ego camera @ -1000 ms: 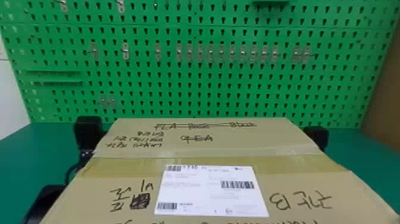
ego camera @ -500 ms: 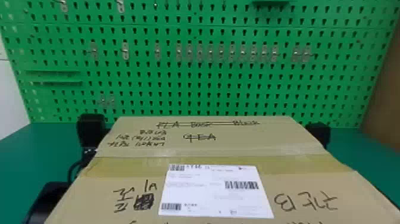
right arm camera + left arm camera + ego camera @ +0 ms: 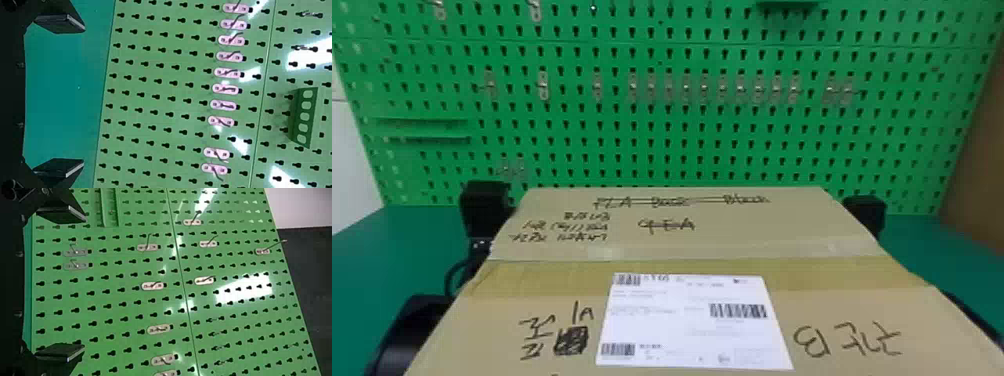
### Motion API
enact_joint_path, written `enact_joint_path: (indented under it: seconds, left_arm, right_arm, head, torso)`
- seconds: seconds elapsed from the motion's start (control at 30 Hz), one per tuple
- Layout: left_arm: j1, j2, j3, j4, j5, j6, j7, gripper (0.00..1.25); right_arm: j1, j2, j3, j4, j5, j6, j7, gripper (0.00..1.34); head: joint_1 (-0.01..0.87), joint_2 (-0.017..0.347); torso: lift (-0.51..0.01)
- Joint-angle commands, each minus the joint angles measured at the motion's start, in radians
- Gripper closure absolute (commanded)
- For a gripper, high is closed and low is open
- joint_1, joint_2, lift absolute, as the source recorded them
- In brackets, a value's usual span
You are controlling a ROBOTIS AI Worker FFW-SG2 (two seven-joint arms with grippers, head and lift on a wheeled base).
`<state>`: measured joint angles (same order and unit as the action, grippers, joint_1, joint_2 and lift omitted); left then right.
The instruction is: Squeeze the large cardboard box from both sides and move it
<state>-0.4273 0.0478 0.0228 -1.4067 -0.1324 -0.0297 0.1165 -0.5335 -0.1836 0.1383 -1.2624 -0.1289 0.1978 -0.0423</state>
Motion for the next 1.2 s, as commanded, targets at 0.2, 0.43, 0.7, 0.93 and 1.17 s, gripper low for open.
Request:
enact_joint_path:
  seconds: [0.2, 0.43, 0.7, 0.93, 1.17]
  left_arm:
    - [-0.007, 0.001, -0.006, 0.0, -0.003, -0.002, 0.0, 0.13]
    - [-0.002, 0.0, -0.001, 0.0, 0.001, -0.007, 0.0, 0.13]
    - [0.001, -0.002, -0.001, 0.0, -0.001, -0.007, 0.0, 0.13]
    - [0.002, -0.003, 0.0, 0.0, 0.001, -0.007, 0.0, 0.13]
    - [0.002, -0.005, -0.004, 0.0, 0.001, -0.009, 0.0, 0.13]
  right_arm:
    - [-0.006, 0.007, 0.009, 0.001, 0.0, 0.0, 0.004, 0.1]
    - [-0.003, 0.012, 0.001, 0.001, 0.0, -0.005, 0.004, 0.1]
    - [0.0, 0.018, -0.003, 0.006, -0.002, -0.008, 0.004, 0.1]
    - [0.001, 0.022, -0.009, 0.006, -0.003, -0.009, 0.004, 0.1]
    - [0.001, 0.024, -0.011, 0.008, -0.008, -0.011, 0.004, 0.1]
  head:
    - [0.398, 0.051]
    - [0.398, 0.051]
    - [0.398, 0.051]
    - [0.398, 0.051]
    - [0.398, 0.051]
  torso:
    - [-0.209]
    - [-0.209]
    - [-0.209]
    - [-0.209]
    - [-0.209]
